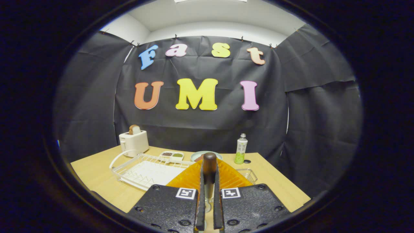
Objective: Take the plate from the dish rack, then take the spoon from the basket and place it into the plate.
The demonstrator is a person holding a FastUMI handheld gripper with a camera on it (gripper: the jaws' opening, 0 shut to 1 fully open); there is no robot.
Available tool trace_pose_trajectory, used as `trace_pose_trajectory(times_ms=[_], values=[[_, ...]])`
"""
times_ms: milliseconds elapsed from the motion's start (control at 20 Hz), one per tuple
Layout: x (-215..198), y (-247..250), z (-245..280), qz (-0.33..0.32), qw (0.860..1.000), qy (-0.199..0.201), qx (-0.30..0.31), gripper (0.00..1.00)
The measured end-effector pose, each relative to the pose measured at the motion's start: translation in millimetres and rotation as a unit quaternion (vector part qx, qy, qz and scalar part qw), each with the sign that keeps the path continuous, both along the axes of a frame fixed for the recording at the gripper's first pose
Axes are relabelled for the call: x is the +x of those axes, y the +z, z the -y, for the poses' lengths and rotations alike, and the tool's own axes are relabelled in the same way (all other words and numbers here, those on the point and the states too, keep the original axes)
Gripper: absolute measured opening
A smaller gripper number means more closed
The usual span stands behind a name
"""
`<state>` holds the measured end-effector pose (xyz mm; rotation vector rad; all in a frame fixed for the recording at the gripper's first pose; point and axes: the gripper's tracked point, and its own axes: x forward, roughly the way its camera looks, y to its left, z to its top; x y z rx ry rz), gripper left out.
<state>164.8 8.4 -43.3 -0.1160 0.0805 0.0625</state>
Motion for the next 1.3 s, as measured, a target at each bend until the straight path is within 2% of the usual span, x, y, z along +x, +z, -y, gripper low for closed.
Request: trace_pose_trajectory(times_ms=[400, 600, 800, 1000, 1150, 1300], values=[[-20, -64, -46, -0.03, 0.999, 0.043, 0.001, 0.16], [-20, -92, -64, -0.048, 0.997, 0.053, 0.025, 0.16], [-21, -99, -75, -0.048, 0.997, 0.053, 0.037, 0.17], [-29, -93, -78, -0.017, 0.998, 0.053, -0.008, 0.2], [-32, -92, -70, -0.004, 0.999, 0.032, -0.026, 0.23], [-37, -89, -62, -0.011, 1.0, 0.018, -0.02, 0.3]])
